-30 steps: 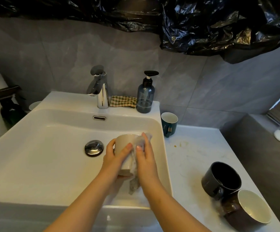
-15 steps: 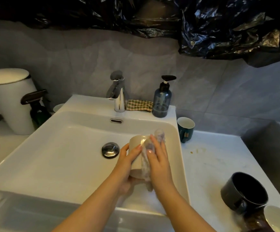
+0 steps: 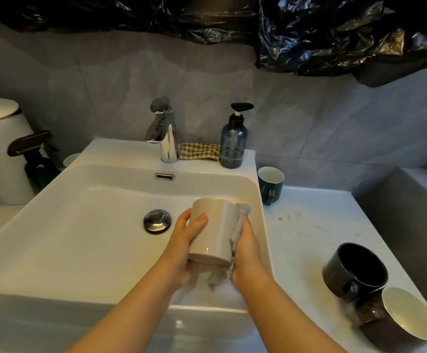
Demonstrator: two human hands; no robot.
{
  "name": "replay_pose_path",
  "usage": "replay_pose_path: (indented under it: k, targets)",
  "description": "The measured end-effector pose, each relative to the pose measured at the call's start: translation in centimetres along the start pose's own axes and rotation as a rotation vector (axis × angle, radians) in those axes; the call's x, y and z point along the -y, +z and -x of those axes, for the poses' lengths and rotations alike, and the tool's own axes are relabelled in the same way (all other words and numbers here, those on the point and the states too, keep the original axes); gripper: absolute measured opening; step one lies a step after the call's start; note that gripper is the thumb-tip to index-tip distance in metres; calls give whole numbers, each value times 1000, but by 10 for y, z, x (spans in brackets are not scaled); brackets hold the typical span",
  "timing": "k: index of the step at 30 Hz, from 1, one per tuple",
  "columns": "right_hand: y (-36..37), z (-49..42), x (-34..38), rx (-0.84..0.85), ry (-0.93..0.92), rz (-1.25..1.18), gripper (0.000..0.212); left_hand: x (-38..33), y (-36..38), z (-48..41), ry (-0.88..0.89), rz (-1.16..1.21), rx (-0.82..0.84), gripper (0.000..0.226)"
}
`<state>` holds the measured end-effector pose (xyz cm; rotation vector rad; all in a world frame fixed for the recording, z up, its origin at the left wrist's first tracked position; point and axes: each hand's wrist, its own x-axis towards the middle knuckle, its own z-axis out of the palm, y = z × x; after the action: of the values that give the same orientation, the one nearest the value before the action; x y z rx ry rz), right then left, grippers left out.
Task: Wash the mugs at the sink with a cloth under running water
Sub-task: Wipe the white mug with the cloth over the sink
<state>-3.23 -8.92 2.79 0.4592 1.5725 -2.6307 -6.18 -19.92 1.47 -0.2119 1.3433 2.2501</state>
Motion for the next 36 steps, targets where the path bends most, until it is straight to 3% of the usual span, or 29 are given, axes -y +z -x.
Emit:
replay_pose_path:
  k: [2,4,7,9,11,13,15,18,21,24,28,29,32,34,36]
  targets:
    - [9,5,-6,-13,-103,194,22,-1,0,-4,8,35,-111,77]
    - [18,6,-15,-20,-200,217,31,-2,-5,-7,8,37,-145,79]
    - [16,6,-3,-42,-98,91,22,-3,-5,2,-56,30,-26,74]
    - [4,3,4,-54,20,27,47,-2,0,6,-75,24,52,70]
    - [3,6,3,12,4,140,57,-2,1,3,-49,40,-15,66]
    - [14,13,-6,64,-79,326,42,-3,-1,-1,-61,112,-112,57]
    - [18,8,-15,72,-212,401,34,-4,-6,-4,-78,85,-109,57]
    - [14,3,-7,-46,-93,239,23,-3,-7,-1,-87,-15,-65,75]
    - [-1,-2,0,-95,84,-26,54,-4,0,8,-104,-3,63,70]
    - [-2,-2,-2,-143,-23,-26,51,-3,0,7,-2,-206,42,66]
    - [1,-1,-6,-133,-237,204,38,3,-4,3,196,-409,-92,38]
    - [3,1,-8,-121,-276,315,36,3,-4,3,208,-393,-82,41]
    - [9,4,-14,6,-372,581,45,0,-1,4,225,-375,-134,86]
    - [8,7,-18,122,-409,696,50,-3,-4,2,216,-203,-174,92]
    - [12,13,-19,203,-479,958,48,-8,-9,2,137,74,-150,81]
